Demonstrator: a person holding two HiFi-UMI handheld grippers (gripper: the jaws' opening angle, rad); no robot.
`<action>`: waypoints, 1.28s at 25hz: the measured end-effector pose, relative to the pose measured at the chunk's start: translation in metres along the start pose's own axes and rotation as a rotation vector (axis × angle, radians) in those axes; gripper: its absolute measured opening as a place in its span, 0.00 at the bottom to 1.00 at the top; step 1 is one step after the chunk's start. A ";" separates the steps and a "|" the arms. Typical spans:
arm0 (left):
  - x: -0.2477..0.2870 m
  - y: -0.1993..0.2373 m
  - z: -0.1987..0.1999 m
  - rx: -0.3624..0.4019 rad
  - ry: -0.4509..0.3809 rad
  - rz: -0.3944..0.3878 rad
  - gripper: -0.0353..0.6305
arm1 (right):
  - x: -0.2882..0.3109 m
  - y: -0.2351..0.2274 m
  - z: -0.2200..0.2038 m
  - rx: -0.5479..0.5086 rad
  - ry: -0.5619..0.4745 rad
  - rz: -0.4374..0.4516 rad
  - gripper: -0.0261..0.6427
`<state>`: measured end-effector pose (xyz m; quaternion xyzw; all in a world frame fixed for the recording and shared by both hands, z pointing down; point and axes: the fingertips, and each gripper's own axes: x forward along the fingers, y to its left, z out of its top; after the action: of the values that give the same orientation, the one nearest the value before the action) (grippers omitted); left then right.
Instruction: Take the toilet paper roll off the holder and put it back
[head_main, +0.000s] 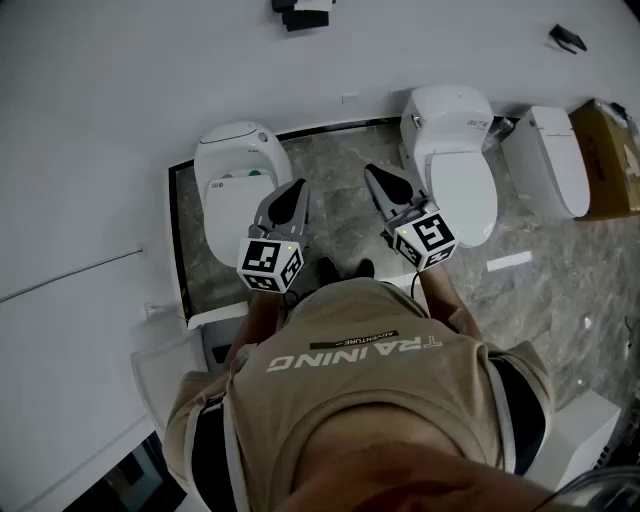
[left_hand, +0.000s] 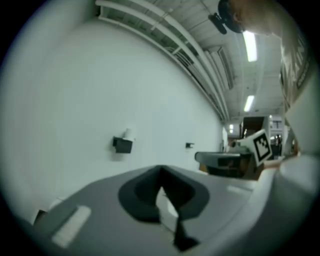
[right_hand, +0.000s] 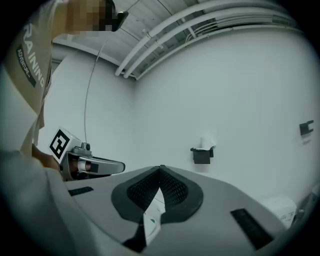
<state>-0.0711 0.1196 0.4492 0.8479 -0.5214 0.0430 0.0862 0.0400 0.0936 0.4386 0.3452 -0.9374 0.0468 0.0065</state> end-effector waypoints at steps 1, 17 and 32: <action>-0.001 0.001 0.000 0.000 0.001 0.000 0.05 | 0.002 0.002 -0.002 -0.003 0.010 0.004 0.06; 0.007 0.038 -0.002 -0.036 -0.022 0.012 0.05 | 0.036 -0.004 -0.001 0.002 0.006 -0.013 0.06; 0.068 0.085 -0.004 -0.055 0.000 -0.066 0.05 | 0.079 -0.047 -0.021 0.032 0.065 -0.117 0.06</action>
<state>-0.1162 0.0227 0.4729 0.8620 -0.4939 0.0257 0.1108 0.0103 0.0091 0.4672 0.3976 -0.9140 0.0725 0.0343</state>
